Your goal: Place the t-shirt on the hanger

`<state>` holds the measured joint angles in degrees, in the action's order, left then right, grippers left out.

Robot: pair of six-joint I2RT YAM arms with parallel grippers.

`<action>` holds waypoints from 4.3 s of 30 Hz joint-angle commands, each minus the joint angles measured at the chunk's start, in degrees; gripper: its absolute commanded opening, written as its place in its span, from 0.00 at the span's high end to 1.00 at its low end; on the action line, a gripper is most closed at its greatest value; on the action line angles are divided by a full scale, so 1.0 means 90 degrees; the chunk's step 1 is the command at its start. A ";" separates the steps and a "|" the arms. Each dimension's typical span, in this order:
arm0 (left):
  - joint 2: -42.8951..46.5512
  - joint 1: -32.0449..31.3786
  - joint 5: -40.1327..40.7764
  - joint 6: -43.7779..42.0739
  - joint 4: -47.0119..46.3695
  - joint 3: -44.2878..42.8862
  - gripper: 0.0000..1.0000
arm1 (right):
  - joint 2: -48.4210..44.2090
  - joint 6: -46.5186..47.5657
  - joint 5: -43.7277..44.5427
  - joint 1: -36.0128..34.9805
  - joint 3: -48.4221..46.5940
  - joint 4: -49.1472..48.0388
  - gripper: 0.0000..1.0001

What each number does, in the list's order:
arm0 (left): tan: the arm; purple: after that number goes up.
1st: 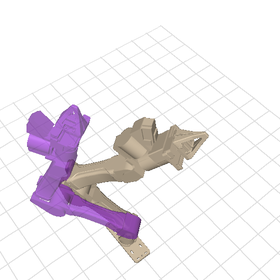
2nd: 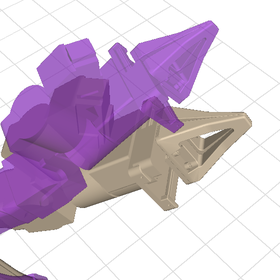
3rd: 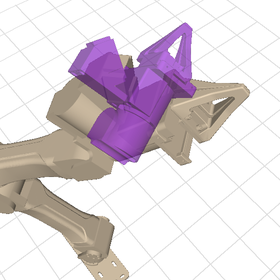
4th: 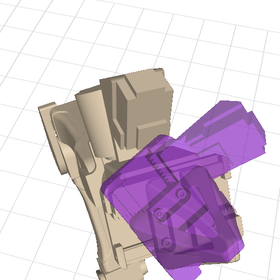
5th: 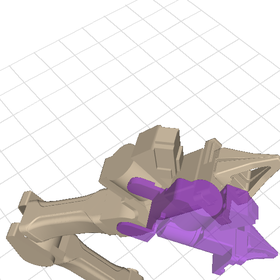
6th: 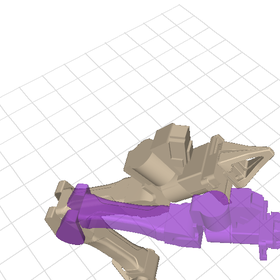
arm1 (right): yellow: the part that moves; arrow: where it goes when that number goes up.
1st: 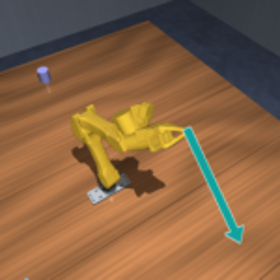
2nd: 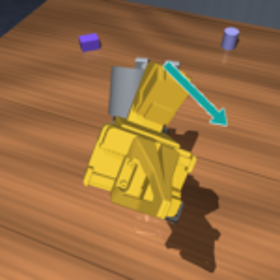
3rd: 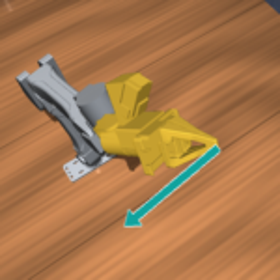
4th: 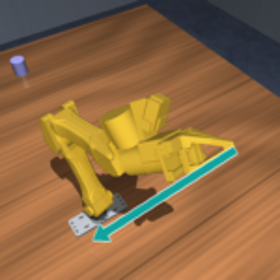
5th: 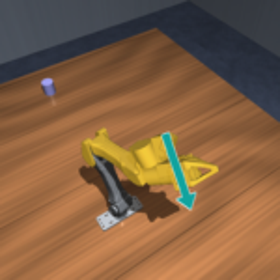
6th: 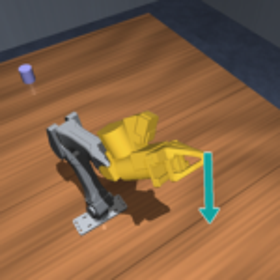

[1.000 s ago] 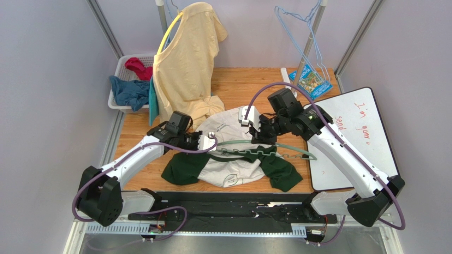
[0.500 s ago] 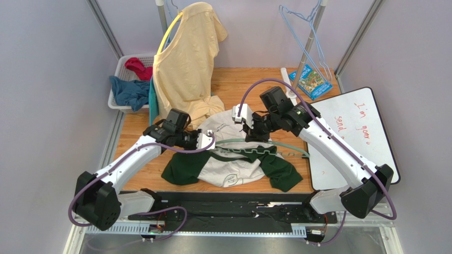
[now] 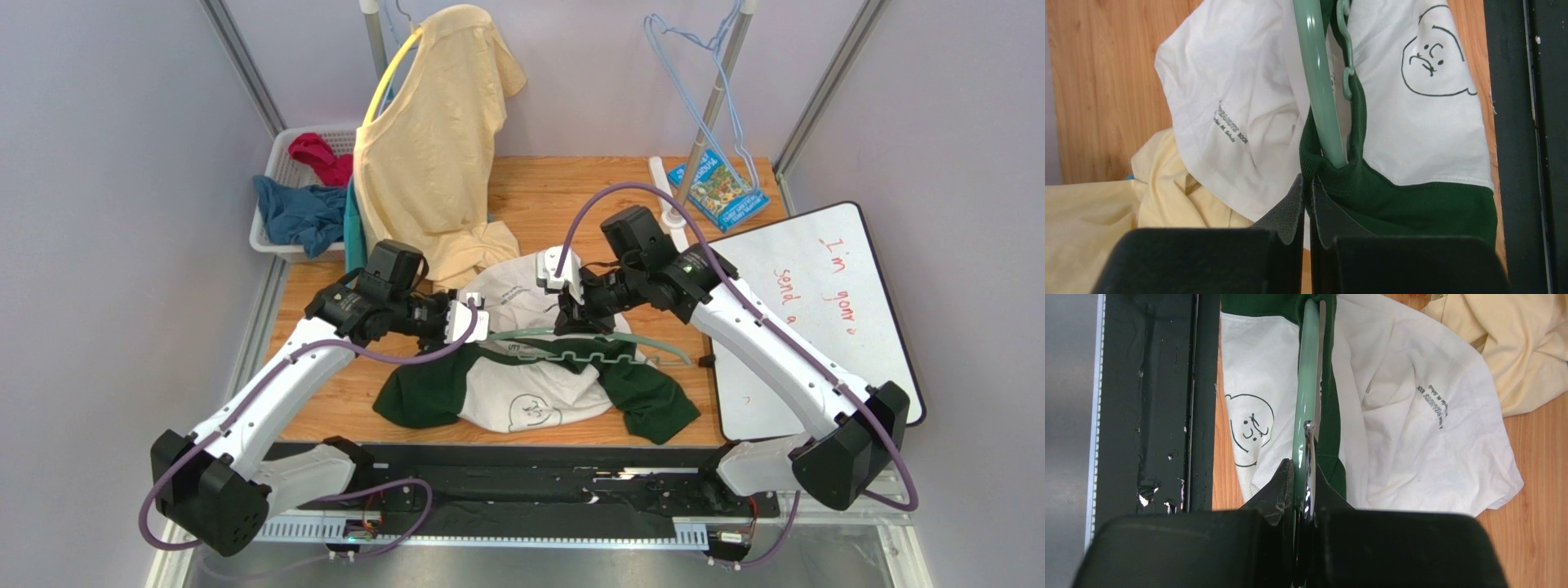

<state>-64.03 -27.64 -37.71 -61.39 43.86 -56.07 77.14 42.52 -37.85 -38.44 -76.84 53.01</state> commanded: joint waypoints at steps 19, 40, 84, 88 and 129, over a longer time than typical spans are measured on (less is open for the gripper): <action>0.0044 -0.0269 -0.0585 0.0366 0.0401 -0.1279 1.00 | 0.0432 -0.0389 -0.1430 -0.0094 -0.0300 -0.1877 1.00; -0.0044 -0.0279 -0.0458 0.0258 0.0576 -0.1572 1.00 | -0.0076 -0.0251 0.0105 -0.0299 -0.0466 -0.1974 1.00; 0.0415 0.0257 -0.0770 0.0991 0.1181 -0.1855 0.53 | -0.0036 -0.3494 -0.1039 -0.0407 0.0539 -0.5256 1.00; 0.0201 0.0473 -0.0838 0.0358 0.2057 -0.2128 0.42 | -0.0046 -0.3562 -0.1137 -0.0407 0.0549 -0.5294 1.00; 0.0288 0.0151 0.1387 0.6977 -0.2070 -0.0547 1.00 | -0.2537 -0.5574 0.3979 -0.0338 0.2599 -0.2920 0.26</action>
<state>-62.78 -26.52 -28.32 -5.87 31.14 -60.29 51.16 -4.60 -6.85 -39.75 -59.07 28.86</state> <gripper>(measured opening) 0.186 0.721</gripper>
